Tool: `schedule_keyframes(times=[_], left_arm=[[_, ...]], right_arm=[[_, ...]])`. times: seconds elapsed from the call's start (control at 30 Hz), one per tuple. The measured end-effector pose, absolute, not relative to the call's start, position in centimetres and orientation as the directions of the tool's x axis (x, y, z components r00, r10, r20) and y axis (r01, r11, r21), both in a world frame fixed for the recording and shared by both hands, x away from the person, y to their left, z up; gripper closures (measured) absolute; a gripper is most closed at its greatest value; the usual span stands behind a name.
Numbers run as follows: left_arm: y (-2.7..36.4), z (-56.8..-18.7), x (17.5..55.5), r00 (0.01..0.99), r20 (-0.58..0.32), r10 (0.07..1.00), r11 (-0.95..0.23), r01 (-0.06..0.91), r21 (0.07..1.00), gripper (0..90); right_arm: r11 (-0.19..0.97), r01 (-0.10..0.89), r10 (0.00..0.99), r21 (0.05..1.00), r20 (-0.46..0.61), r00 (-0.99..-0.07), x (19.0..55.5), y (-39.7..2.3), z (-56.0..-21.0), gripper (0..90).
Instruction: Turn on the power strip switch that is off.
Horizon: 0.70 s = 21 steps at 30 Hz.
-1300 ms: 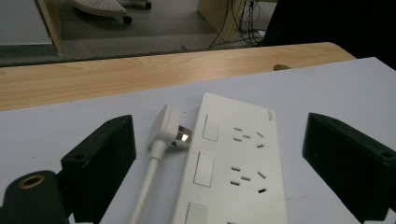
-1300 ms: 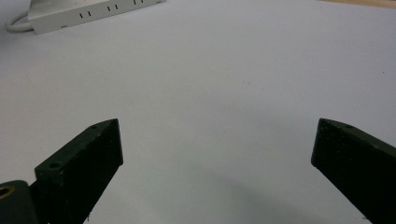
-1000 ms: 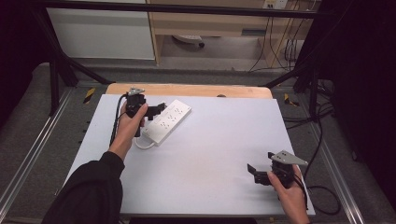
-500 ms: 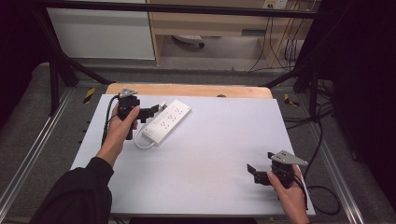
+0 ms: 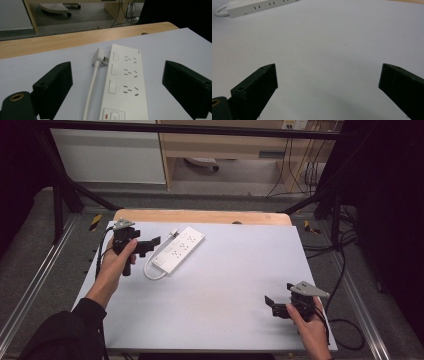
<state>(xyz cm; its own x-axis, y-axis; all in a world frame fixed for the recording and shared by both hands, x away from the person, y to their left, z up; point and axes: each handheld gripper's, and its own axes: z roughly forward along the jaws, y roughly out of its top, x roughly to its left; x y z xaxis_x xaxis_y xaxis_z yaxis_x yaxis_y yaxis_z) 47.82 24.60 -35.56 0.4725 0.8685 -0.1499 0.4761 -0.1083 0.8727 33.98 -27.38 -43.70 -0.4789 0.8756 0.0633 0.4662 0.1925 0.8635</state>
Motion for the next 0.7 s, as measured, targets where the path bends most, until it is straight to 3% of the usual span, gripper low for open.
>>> schedule_keyframes(times=[0.7], left_arm=[[26.8, -38.3, 39.0, 0.507, -0.112, 0.855, -0.137, 0.428, 0.894, 9.2]], right_arm=[[0.193, 0.47, 0.877, 0.862, 0.064, -0.477, 34.0, -27.4, -43.8, 2.6]])
